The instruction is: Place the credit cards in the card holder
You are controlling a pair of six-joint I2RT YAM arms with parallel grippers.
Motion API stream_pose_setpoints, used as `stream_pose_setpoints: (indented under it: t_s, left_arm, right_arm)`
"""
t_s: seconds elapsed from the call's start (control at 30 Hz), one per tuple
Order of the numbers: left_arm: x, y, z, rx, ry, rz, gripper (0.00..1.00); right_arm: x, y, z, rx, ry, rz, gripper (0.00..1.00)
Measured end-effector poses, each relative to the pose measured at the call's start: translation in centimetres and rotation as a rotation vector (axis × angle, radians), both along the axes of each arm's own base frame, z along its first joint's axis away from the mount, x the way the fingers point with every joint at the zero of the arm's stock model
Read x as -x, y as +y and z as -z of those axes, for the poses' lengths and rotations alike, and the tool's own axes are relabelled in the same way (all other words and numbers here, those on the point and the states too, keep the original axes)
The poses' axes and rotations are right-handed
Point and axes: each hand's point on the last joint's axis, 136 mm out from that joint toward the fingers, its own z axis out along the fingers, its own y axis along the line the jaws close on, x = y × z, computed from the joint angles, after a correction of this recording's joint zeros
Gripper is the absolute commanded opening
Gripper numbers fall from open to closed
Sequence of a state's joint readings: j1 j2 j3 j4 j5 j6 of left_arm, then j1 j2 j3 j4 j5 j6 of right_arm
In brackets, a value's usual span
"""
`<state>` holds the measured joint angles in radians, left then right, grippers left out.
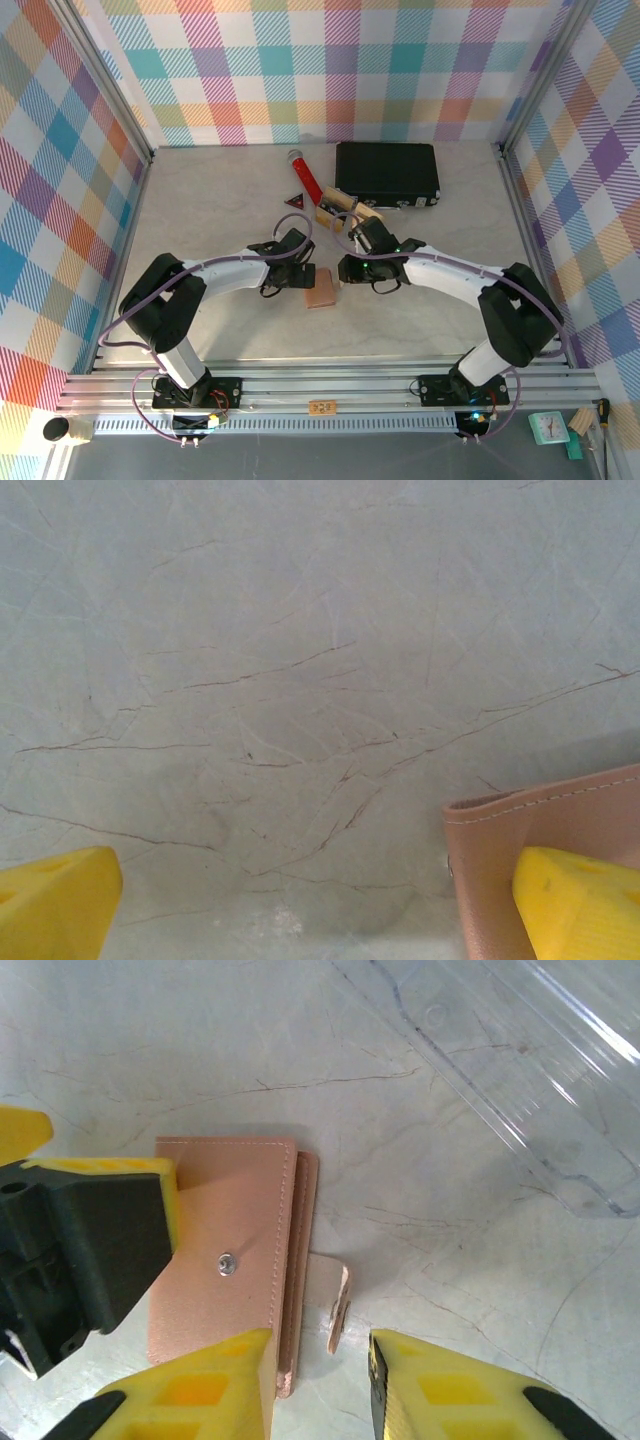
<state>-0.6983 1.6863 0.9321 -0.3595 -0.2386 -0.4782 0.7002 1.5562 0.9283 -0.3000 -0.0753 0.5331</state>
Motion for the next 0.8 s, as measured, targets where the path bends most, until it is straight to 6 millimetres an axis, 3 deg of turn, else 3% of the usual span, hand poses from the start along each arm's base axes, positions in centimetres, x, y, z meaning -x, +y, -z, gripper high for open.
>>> stream_pose_setpoints:
  t_s: [0.2,0.4,0.67,0.8]
  left_arm:
    - [0.0,0.0,0.0,-0.005,-0.004,-0.001,1.00]
    - [0.0,0.1,0.0,-0.006,-0.004,-0.001,1.00]
    - [-0.1,0.0,0.0,-0.005,-0.005,-0.001,1.00]
    - [-0.1,0.0,0.0,-0.006,-0.005,-0.001,1.00]
  right_arm:
    - [0.0,0.1,1.0,0.021,0.022,-0.008,0.28]
    - [0.0,0.0,1.1,0.027,0.021,-0.017,0.16]
    - [0.1,0.0,1.9,0.041,0.037,-0.019,0.16]
    - [0.1,-0.1,2.2,0.046,0.044,-0.019,0.09]
